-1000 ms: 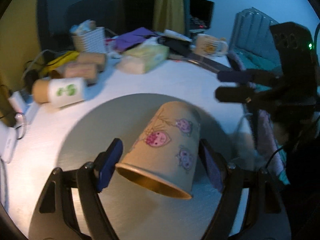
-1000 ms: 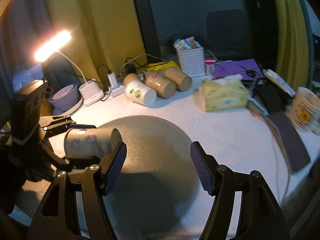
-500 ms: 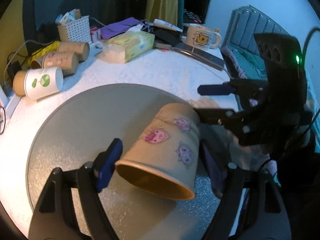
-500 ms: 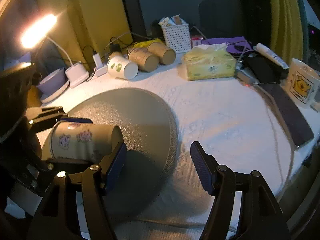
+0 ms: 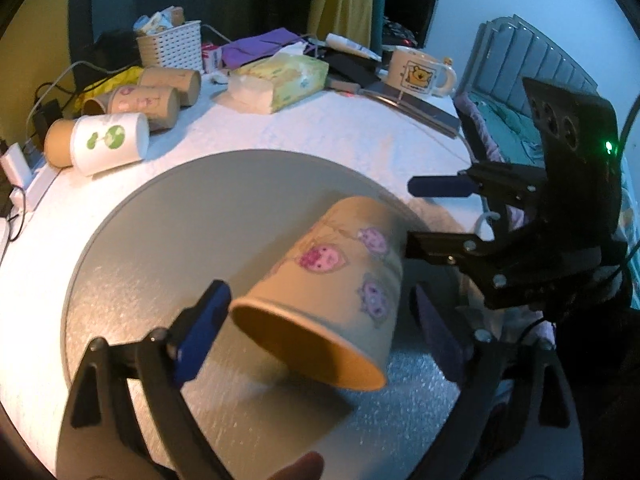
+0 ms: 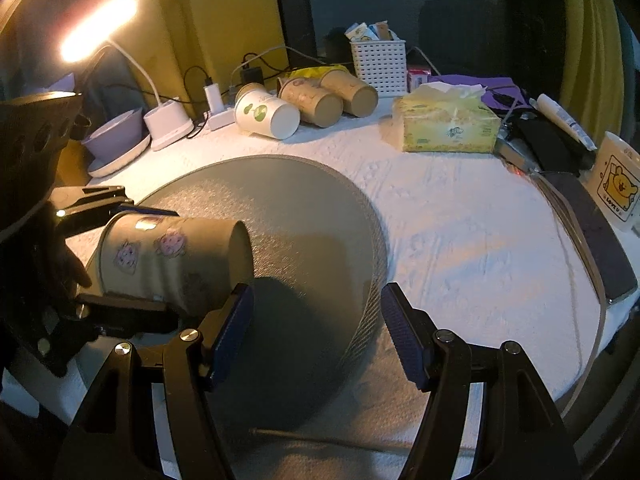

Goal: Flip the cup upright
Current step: 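Carry the cup toward the right gripper while the right gripper grasps its body, then rotate the cup upright with the right gripper and lower it onto the mat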

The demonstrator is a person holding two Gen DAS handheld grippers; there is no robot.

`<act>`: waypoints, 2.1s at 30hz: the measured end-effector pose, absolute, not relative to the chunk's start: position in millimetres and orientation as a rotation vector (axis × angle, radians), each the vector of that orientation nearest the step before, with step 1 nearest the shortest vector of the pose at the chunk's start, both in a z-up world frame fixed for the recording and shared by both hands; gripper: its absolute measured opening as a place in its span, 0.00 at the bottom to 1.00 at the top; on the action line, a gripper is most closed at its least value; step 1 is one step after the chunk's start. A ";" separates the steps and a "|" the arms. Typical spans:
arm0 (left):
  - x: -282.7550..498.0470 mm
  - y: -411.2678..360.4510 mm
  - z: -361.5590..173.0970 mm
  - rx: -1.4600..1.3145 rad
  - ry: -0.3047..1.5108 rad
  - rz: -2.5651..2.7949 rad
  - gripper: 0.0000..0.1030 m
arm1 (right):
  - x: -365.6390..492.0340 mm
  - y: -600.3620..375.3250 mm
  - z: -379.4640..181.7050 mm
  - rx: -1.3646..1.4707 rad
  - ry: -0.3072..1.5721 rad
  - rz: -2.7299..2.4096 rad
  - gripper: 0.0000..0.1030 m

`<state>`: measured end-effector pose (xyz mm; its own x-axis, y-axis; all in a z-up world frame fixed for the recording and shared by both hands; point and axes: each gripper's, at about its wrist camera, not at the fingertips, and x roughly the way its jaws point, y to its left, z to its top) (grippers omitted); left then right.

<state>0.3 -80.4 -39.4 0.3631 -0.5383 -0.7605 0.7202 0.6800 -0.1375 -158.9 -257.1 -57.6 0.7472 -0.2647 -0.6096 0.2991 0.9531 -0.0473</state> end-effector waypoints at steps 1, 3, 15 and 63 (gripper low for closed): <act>-1.3 -77.8 -38.9 0.235 0.878 -0.813 0.89 | -159.3 -254.8 -57.6 0.049 0.659 -0.306 0.68; -5.1 -71.4 -37.8 0.236 0.875 -0.793 0.89 | -159.7 -248.6 -57.2 0.035 0.662 -0.299 0.68; -31.3 -14.3 -38.1 0.167 0.879 -0.653 0.89 | -173.9 -215.8 -56.0 -0.066 0.704 -0.275 0.68; -62.7 72.9 -36.4 -0.207 0.699 -0.440 0.89 | -14.3 -135.0 -60.9 -0.675 1.306 0.054 0.67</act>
<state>-62.7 72.9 -36.4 0.6792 -0.4565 -0.5747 0.3205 0.8889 -0.3273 -14.3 -135.0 -60.9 0.2891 -0.3300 -0.8986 -0.4032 0.8094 -0.4269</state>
